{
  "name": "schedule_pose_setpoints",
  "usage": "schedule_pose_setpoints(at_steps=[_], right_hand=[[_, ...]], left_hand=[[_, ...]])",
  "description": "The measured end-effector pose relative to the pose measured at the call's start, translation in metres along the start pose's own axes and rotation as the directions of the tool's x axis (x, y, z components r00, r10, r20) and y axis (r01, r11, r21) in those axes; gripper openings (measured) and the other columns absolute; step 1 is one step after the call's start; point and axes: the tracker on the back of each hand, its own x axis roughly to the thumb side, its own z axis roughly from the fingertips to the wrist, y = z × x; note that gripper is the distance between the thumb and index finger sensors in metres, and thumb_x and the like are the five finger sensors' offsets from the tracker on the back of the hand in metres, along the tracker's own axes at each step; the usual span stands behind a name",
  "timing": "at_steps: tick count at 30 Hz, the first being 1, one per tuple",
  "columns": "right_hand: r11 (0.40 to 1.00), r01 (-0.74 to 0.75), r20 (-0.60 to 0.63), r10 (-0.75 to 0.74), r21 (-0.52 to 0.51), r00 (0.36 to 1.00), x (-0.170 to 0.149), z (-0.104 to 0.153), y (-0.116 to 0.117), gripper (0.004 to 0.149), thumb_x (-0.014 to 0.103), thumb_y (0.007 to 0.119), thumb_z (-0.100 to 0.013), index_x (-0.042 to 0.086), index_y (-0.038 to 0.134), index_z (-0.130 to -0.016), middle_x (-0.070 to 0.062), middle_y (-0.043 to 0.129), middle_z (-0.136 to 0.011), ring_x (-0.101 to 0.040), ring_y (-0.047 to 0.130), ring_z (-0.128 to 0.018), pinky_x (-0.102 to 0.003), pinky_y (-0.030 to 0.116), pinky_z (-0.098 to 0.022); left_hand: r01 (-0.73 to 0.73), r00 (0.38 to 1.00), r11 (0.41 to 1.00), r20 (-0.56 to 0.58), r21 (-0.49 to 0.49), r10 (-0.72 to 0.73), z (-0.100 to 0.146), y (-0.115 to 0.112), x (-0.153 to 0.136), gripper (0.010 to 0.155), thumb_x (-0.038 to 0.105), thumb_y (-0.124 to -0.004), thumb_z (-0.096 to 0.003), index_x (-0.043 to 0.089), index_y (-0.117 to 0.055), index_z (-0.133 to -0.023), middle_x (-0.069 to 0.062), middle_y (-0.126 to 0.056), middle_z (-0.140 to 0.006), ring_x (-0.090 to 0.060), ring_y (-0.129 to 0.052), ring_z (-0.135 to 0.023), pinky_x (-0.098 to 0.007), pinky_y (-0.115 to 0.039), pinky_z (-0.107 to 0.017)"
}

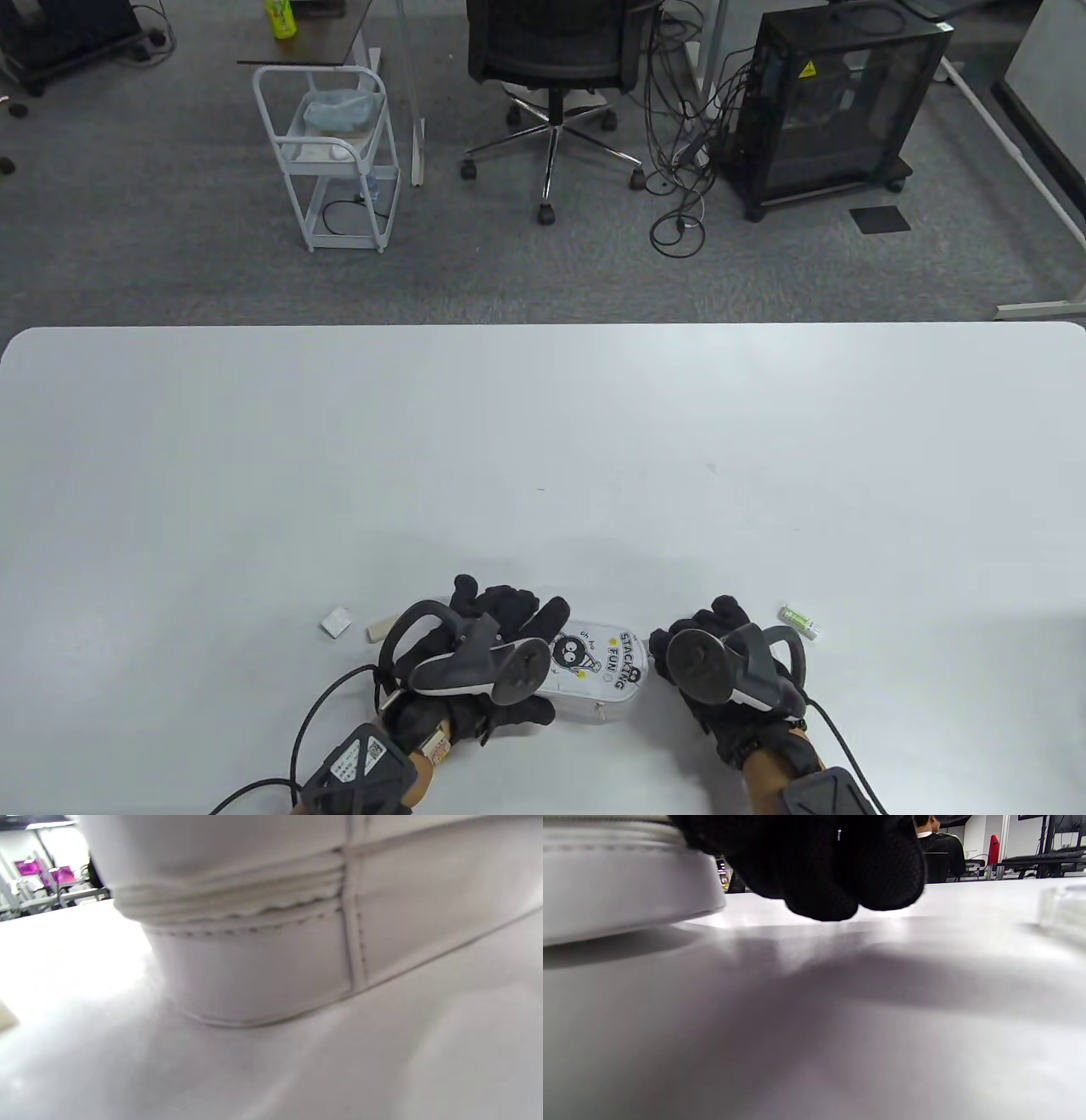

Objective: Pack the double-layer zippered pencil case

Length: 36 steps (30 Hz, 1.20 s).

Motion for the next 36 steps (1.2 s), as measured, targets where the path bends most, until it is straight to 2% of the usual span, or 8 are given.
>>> schedule_pose_setpoints(at_steps=[3,8,14,22,26,28,32,36], right_hand=[[0.994,-0.109,-0.012,0.109,0.006,0.994,0.003,-0.001,0.002,0.044,0.041,0.073,-0.037,0.031,0.085,-0.079,0.007,0.098,-0.068,-0.022,0.092,-0.074,-0.051,0.053,-0.072],[0.993,-0.115,-0.066,0.113,-0.035,0.991,0.004,0.001,-0.001,0.044,0.040,0.074,-0.038,0.026,0.086,-0.078,0.005,0.099,-0.064,-0.023,0.093,-0.070,-0.051,0.055,-0.070],[0.982,-0.190,-0.083,0.189,-0.006,0.978,0.019,0.003,-0.001,0.044,0.040,0.073,-0.040,0.020,0.086,-0.077,0.005,0.100,-0.059,-0.022,0.096,-0.062,-0.049,0.060,-0.068],[0.993,-0.109,-0.086,0.113,0.049,0.990,0.038,0.003,-0.002,0.045,0.041,0.075,-0.040,0.015,0.088,-0.075,0.003,0.102,-0.054,-0.022,0.098,-0.057,-0.049,0.063,-0.066],[0.996,-0.049,-0.051,0.053,0.069,0.997,0.057,0.002,0.003,0.047,0.040,0.076,-0.040,0.005,0.088,-0.068,0.002,0.102,-0.049,-0.023,0.099,-0.052,-0.049,0.065,-0.064],[0.993,-0.112,-0.012,0.113,0.033,0.994,0.056,0.003,0.002,0.047,0.041,0.075,-0.039,0.007,0.090,-0.067,0.004,0.103,-0.048,-0.021,0.100,-0.051,-0.048,0.067,-0.063],[0.997,0.048,-0.070,-0.044,0.053,0.997,0.047,0.004,0.004,0.048,0.044,0.080,-0.040,0.006,0.089,-0.069,0.002,0.103,-0.050,-0.024,0.099,-0.053,-0.049,0.065,-0.063],[0.987,-0.103,-0.126,0.119,0.124,0.985,0.042,0.008,-0.001,0.059,0.058,0.079,-0.036,0.016,0.088,-0.077,0.003,0.101,-0.059,-0.025,0.097,-0.061,-0.050,0.062,-0.066]], left_hand=[[-0.001,1.000,0.999,-0.013,-0.055,0.000,0.001,-0.003,-0.005,0.102,0.090,-0.058,-0.0287,0.037,-0.011,-0.101,-0.006,-0.042,-0.111,-0.034,-0.059,-0.107,-0.066,-0.047,-0.077],[-0.062,0.993,0.995,-0.099,0.074,0.069,-0.001,-0.005,-0.010,0.102,0.095,-0.057,-0.0268,0.035,-0.023,-0.103,-0.009,-0.057,-0.104,-0.033,-0.076,-0.094,-0.055,-0.067,-0.068],[-0.094,0.971,0.990,-0.208,0.100,0.114,-0.007,-0.006,-0.013,0.103,0.098,-0.052,-0.0270,0.033,-0.026,-0.103,-0.011,-0.062,-0.101,-0.033,-0.080,-0.088,-0.053,-0.069,-0.065],[-0.080,0.964,0.995,-0.249,0.067,0.094,-0.013,-0.005,-0.007,0.102,0.096,-0.049,-0.0288,0.030,-0.029,-0.104,-0.013,-0.063,-0.099,-0.036,-0.080,-0.086,-0.054,-0.070,-0.063],[-0.060,0.973,0.992,-0.215,0.115,0.084,-0.013,-0.006,0.004,0.101,0.094,-0.051,-0.0299,0.028,-0.030,-0.104,-0.016,-0.063,-0.098,-0.039,-0.080,-0.084,-0.056,-0.070,-0.061],[-0.023,0.975,0.993,-0.217,0.112,0.047,-0.012,-0.006,0.005,0.101,0.095,-0.049,-0.0306,0.028,-0.029,-0.104,-0.016,-0.063,-0.098,-0.039,-0.080,-0.085,-0.056,-0.071,-0.061],[-0.042,0.973,0.993,-0.220,0.112,0.066,-0.011,-0.007,0.005,0.101,0.095,-0.049,-0.0304,0.028,-0.028,-0.104,-0.016,-0.062,-0.099,-0.039,-0.079,-0.086,-0.056,-0.070,-0.062],[-0.022,0.973,0.994,-0.227,0.107,0.046,-0.010,-0.008,0.007,0.102,0.094,-0.048,-0.0303,0.026,-0.025,-0.103,-0.016,-0.060,-0.100,-0.040,-0.077,-0.087,-0.056,-0.069,-0.063]])
